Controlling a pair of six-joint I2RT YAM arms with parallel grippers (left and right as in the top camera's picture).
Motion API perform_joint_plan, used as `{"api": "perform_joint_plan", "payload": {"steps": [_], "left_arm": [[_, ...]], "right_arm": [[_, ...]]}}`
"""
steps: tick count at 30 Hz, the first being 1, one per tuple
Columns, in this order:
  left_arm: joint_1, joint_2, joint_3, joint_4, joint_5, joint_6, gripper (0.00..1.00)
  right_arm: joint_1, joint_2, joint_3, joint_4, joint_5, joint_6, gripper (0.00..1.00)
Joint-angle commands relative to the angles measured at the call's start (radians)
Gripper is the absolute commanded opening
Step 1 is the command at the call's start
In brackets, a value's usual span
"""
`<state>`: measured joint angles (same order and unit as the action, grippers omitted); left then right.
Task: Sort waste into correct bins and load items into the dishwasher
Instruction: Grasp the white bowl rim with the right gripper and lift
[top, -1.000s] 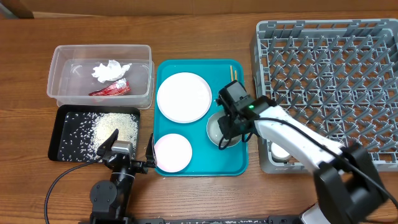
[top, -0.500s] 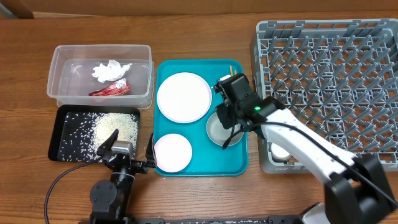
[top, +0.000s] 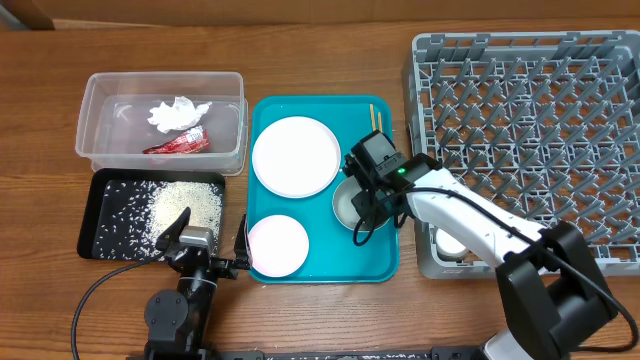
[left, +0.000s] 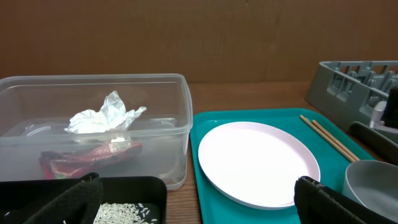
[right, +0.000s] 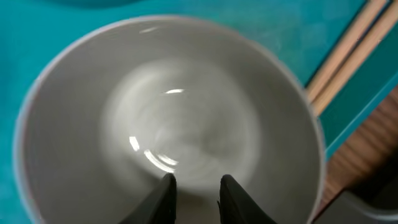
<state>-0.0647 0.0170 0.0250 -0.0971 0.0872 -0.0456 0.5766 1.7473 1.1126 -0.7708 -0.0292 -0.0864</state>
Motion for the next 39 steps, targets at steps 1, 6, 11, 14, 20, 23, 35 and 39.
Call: {"api": "perform_joint_plan", "payload": {"steps": [1, 6, 11, 14, 20, 23, 35, 39], "left_arm": [[0.005, -0.011, -0.008, 0.005, 0.014, -0.006, 1.00], [0.005, -0.011, -0.008, 0.005, 0.014, -0.006, 1.00], [0.005, -0.011, -0.008, 0.004, 0.014, -0.006, 1.00], [0.005, -0.011, -0.008, 0.004, 0.014, -0.006, 1.00], [0.005, -0.011, -0.008, 0.005, 0.014, -0.006, 1.00], [0.005, -0.011, -0.008, 0.004, 0.014, -0.006, 1.00], [0.005, -0.011, -0.008, 0.004, 0.014, -0.006, 1.00], [0.005, -0.011, -0.008, 0.005, 0.014, -0.006, 1.00]], "right_arm": [[0.015, -0.080, 0.034, -0.009, -0.209, 0.019, 0.26], [0.091, -0.087, 0.033, 0.026, -0.429, 0.102, 0.26], [0.148, -0.087, 0.033, 0.077, -0.141, 0.242, 0.26], [0.139, -0.087, 0.033, 0.077, 0.053, 0.290, 0.26], [0.117, -0.070, 0.021, 0.079, 0.070, 0.300, 0.16], [0.117, -0.037, 0.003, 0.084, 0.062, 0.373, 0.10], [0.156, -0.002, 0.043, 0.221, -0.442, 0.246, 0.05], [0.135, -0.052, 0.082, 0.161, -0.180, 0.252, 0.10]]}}
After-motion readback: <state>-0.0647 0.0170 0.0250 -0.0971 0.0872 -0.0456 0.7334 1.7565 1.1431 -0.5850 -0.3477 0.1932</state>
